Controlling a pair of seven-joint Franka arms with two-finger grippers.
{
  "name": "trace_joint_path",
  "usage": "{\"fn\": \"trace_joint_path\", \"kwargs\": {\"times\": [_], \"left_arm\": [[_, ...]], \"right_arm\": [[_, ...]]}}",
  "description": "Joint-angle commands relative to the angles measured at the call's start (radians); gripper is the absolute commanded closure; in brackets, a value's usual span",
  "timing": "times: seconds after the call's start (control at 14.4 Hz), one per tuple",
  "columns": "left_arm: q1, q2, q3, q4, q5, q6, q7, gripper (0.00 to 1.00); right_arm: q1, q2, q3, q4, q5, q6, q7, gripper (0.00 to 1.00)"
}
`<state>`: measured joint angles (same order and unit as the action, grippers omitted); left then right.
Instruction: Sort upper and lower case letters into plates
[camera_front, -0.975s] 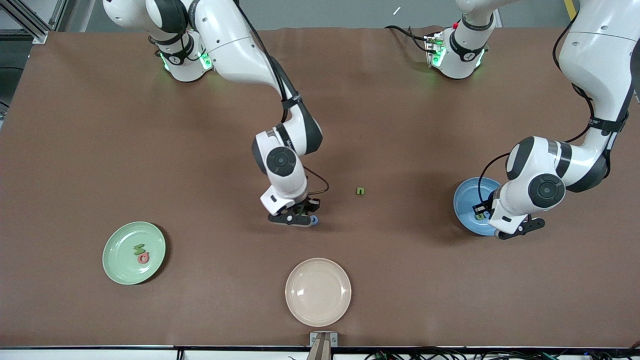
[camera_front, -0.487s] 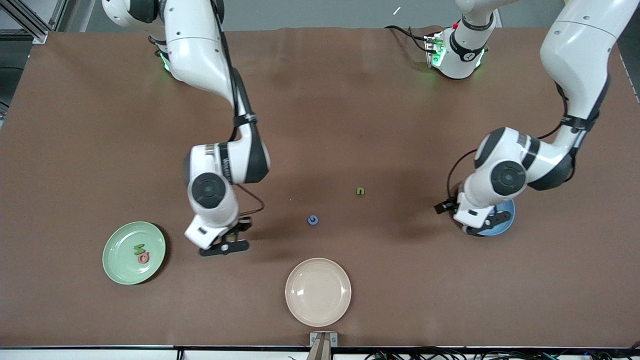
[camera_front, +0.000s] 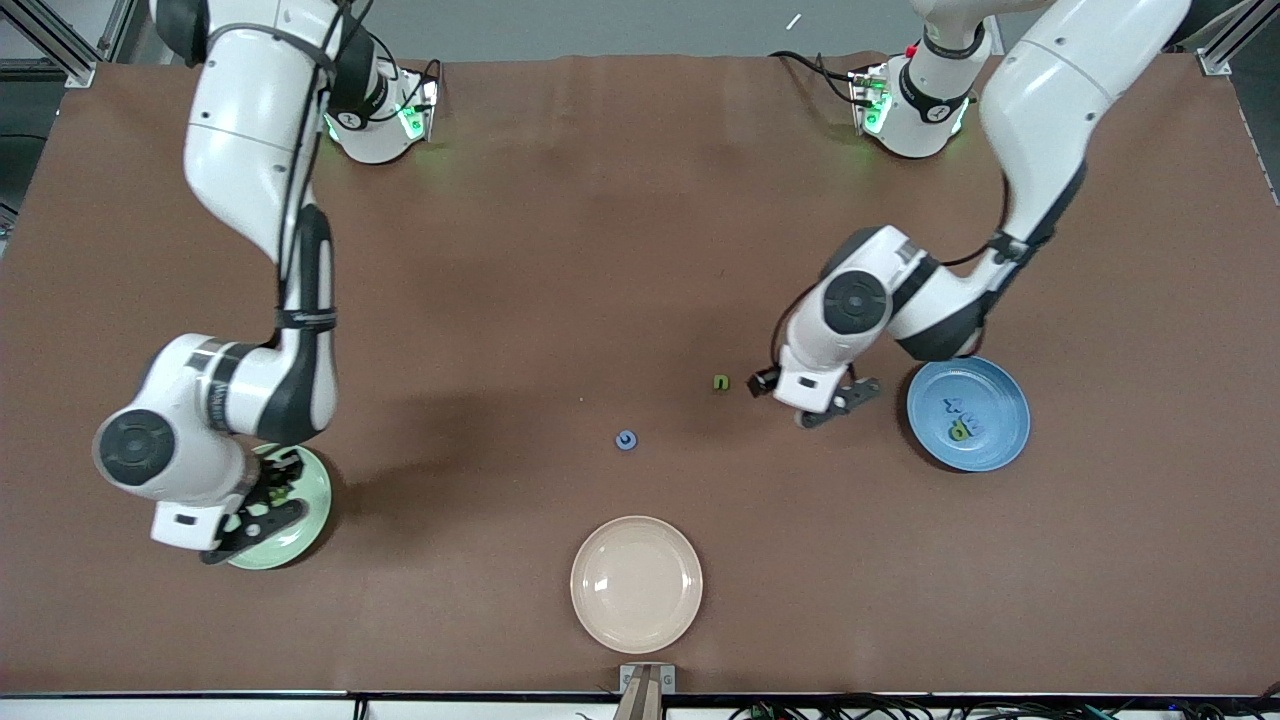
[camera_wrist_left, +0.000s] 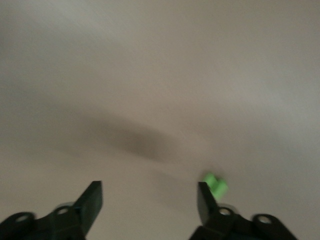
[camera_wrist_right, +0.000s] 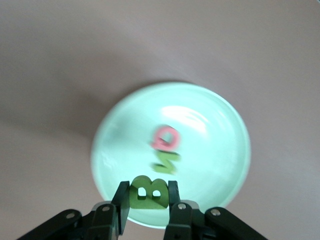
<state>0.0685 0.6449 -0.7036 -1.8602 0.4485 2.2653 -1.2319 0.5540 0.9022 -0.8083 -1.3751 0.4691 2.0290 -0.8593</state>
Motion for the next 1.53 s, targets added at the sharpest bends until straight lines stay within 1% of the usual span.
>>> {"fn": "trace_joint_path", "kwargs": {"times": [0.0, 0.07, 0.14, 0.21, 0.28, 0.42, 0.49, 0.7, 0.97, 1.04, 1.11, 1.32, 1.39, 1.46], "left_arm": [[-0.049, 0.027, 0.001, 0.001, 0.152, 0.016, -0.014, 0.24], [-0.065, 0.041, 0.001, 0.002, 0.198, 0.019, -0.014, 0.26], [-0.082, 0.054, 0.001, 0.004, 0.209, 0.035, -0.014, 0.32], [-0.087, 0.068, 0.003, 0.003, 0.213, 0.061, -0.011, 0.36], [-0.082, 0.082, 0.003, 0.003, 0.217, 0.077, -0.003, 0.37], [-0.088, 0.108, 0.004, 0.013, 0.217, 0.109, 0.000, 0.41], [-0.090, 0.119, 0.004, 0.013, 0.219, 0.132, 0.000, 0.41], [-0.090, 0.136, 0.006, 0.027, 0.260, 0.149, 0.000, 0.42], [-0.096, 0.179, 0.019, 0.064, 0.340, 0.149, 0.002, 0.45], [-0.104, 0.188, 0.021, 0.073, 0.343, 0.149, 0.002, 0.50], [-0.105, 0.194, 0.022, 0.084, 0.343, 0.149, 0.000, 0.63], [-0.104, 0.199, 0.024, 0.087, 0.341, 0.149, -0.008, 0.92], [-0.105, 0.202, 0.039, 0.085, 0.343, 0.149, -0.008, 0.99], [-0.104, 0.200, 0.050, 0.082, 0.343, 0.149, -0.008, 1.00]], "right_arm": [[-0.052, 0.003, 0.049, -0.016, 0.013, 0.074, -0.087, 0.87], [-0.096, 0.003, 0.087, -0.016, 0.011, 0.117, -0.115, 0.75], [-0.135, 0.003, 0.127, -0.015, 0.010, 0.150, -0.133, 0.45], [-0.163, 0.003, 0.159, -0.015, 0.011, 0.178, -0.135, 0.04], [-0.167, 0.001, 0.167, -0.016, 0.011, 0.183, -0.133, 0.00], [-0.151, 0.000, 0.167, -0.016, 0.014, 0.175, -0.109, 0.00], [-0.134, -0.002, 0.167, -0.016, 0.014, 0.171, -0.059, 0.00], [-0.045, -0.014, 0.166, -0.015, 0.013, 0.123, 0.165, 0.00], [0.104, -0.037, 0.163, -0.010, 0.013, 0.044, 0.539, 0.00], [0.145, -0.039, 0.163, -0.010, 0.013, 0.031, 0.640, 0.00], [0.188, -0.037, 0.159, -0.010, 0.013, 0.031, 0.748, 0.00], [0.291, -0.037, 0.161, 0.001, 0.016, 0.040, 1.065, 0.00], [0.325, -0.034, 0.161, 0.013, 0.026, 0.049, 1.186, 0.00], [0.340, -0.028, 0.167, 0.033, 0.034, 0.053, 1.279, 0.00]]}}
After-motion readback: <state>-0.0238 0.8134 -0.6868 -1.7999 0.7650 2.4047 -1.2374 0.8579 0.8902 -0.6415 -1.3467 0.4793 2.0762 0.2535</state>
